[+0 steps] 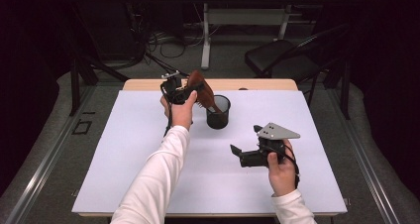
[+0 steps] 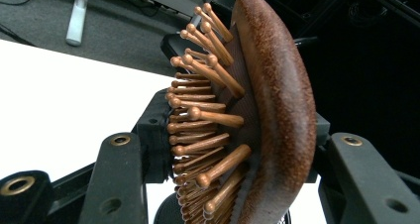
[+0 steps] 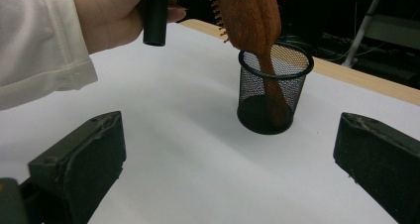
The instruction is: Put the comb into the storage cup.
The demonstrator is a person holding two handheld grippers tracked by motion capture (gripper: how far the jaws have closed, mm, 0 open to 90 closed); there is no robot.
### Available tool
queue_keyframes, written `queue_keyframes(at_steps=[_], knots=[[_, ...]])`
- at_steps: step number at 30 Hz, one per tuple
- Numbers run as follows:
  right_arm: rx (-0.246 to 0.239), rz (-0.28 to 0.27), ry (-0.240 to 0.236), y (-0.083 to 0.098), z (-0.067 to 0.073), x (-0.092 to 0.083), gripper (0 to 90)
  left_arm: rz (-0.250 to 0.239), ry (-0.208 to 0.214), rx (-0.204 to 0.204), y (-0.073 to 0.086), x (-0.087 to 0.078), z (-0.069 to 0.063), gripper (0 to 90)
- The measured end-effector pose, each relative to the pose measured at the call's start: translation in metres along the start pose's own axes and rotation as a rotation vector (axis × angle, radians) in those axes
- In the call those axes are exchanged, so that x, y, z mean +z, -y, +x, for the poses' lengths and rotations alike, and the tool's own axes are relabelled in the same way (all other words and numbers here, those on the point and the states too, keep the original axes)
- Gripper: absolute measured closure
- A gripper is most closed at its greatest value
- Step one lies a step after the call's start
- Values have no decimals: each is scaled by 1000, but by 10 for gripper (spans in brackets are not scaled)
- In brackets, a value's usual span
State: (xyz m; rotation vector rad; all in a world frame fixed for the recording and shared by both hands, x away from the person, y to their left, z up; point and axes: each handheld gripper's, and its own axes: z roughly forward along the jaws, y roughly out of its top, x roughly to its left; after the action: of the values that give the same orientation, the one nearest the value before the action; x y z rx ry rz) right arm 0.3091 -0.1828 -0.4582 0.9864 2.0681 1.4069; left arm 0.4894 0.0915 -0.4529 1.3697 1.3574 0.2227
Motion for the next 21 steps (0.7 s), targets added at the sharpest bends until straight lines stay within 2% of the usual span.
queue_keyframes(at_steps=[5,21], knots=[[0,1,-1,0,0,0,0,3,-7,4,1,-2,1,475],[-3,6,-2,0,1,1,0,-14,-11,-28,5,-5,10,463]])
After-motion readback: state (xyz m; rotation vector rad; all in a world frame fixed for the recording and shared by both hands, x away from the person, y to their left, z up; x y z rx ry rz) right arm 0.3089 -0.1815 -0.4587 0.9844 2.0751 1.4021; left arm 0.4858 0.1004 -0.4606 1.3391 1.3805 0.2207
